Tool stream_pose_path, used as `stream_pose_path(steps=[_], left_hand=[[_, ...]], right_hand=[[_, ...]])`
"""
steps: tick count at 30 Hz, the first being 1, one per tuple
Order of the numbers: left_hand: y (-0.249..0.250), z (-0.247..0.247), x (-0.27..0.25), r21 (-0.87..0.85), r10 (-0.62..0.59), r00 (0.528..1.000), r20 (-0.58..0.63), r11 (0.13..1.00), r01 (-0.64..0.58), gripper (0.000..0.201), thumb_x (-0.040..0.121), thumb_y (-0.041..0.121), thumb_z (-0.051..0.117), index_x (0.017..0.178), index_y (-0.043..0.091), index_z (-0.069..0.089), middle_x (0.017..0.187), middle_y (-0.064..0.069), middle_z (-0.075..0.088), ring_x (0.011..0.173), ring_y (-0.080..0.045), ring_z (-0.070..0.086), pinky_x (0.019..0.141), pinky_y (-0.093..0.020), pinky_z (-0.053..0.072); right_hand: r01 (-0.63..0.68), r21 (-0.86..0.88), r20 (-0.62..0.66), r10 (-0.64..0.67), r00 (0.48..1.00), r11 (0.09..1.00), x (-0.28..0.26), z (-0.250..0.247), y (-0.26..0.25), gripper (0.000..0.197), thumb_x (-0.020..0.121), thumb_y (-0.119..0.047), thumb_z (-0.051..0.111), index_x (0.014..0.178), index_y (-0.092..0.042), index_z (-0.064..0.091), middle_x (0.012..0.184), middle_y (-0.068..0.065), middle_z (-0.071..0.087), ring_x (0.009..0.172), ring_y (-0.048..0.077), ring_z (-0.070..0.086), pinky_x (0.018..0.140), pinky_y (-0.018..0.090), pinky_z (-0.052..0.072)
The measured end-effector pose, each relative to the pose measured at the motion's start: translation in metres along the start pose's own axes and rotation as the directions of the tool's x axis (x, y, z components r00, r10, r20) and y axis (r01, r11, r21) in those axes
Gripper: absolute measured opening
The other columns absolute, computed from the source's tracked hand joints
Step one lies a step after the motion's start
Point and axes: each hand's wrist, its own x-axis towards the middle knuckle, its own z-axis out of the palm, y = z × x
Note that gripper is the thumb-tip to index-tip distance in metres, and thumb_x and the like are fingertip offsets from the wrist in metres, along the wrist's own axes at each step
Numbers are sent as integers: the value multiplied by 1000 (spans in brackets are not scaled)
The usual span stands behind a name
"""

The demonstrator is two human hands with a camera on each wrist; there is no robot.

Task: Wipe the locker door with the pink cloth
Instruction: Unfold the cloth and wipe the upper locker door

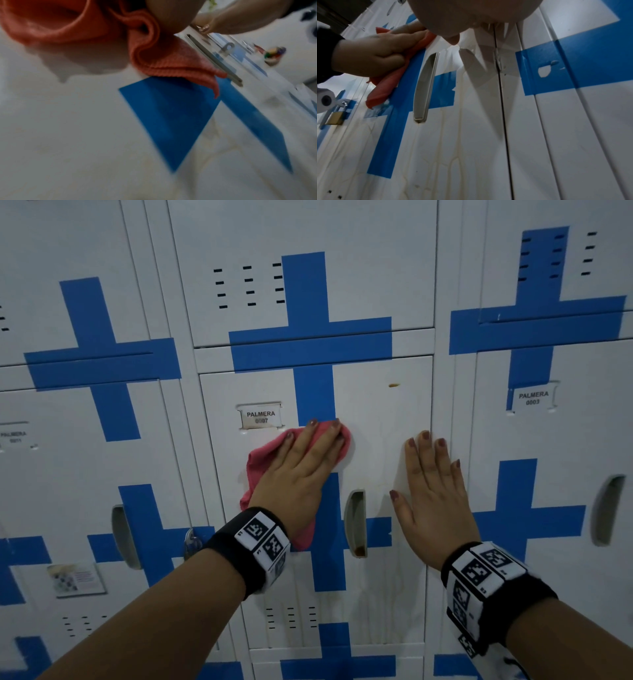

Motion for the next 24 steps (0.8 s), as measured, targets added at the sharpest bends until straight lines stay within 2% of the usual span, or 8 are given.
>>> stream_pose_path(steps=[2,5,7,9,12,15,19,24], left_hand=[[3,-2,5,-53,-88,996,-19,995,87,82,74,7,28,149,18,-3,157,2,-2,144,-23,-7,117,-39,-9],[2,-9,17,-151,-196,979,-51,971,186,90,75,2,40,147,20,-12,155,10,-15,142,-17,-17,114,-37,-11],[1,-16,28,-205,-281,957,-79,944,260,94,76,1,45,146,20,-15,151,13,-22,142,-16,-17,113,-33,-14],[2,-20,38,-213,-334,938,-93,927,309,91,78,1,45,146,18,-13,150,10,-22,142,-17,-15,112,-31,-16],[4,-20,42,-202,-349,931,-105,924,324,89,77,0,46,148,15,-6,156,4,-11,144,-24,-7,113,-36,-11],[2,-17,41,-121,-265,954,-137,961,249,90,72,-1,51,149,12,7,156,0,3,143,-28,1,113,-42,-4],[-2,-17,36,19,-59,991,-120,998,61,90,70,-2,53,149,14,10,156,-1,7,143,-30,4,112,-45,-1],[-4,-15,26,122,203,979,-35,973,-197,87,74,5,61,147,17,15,156,-1,12,142,-30,10,117,-44,-3]], right_hand=[[1,-2,1,-1,1000,1000,0,0,0,70,92,-44,20,149,-21,-13,155,-2,-23,142,15,-20,113,31,-15],[1,2,3,-1,1000,1000,0,0,0,70,92,-44,19,148,-21,-14,154,-3,-25,142,15,-20,113,30,-16],[3,11,0,-3,1000,1000,0,0,0,70,91,-44,19,148,-22,-16,154,-4,-26,142,15,-21,113,30,-16],[5,20,-8,-5,1000,1000,0,0,1,70,91,-44,20,148,-22,-16,154,-4,-26,142,15,-20,114,31,-14],[3,23,-9,-2,1000,1000,0,2,0,70,91,-44,20,148,-22,-15,154,-4,-25,142,15,-20,114,33,-12],[2,19,-11,-2,1000,1000,0,2,1,70,91,-43,21,148,-21,-14,154,-3,-25,142,16,-20,114,34,-12],[6,24,-8,-6,1000,1000,0,3,2,70,91,-43,21,149,-21,-14,155,-3,-22,142,16,-19,114,33,-13],[8,22,-9,-8,1000,1000,0,2,2,70,92,-42,23,149,-20,-10,156,-1,-18,143,16,-17,114,34,-10]])
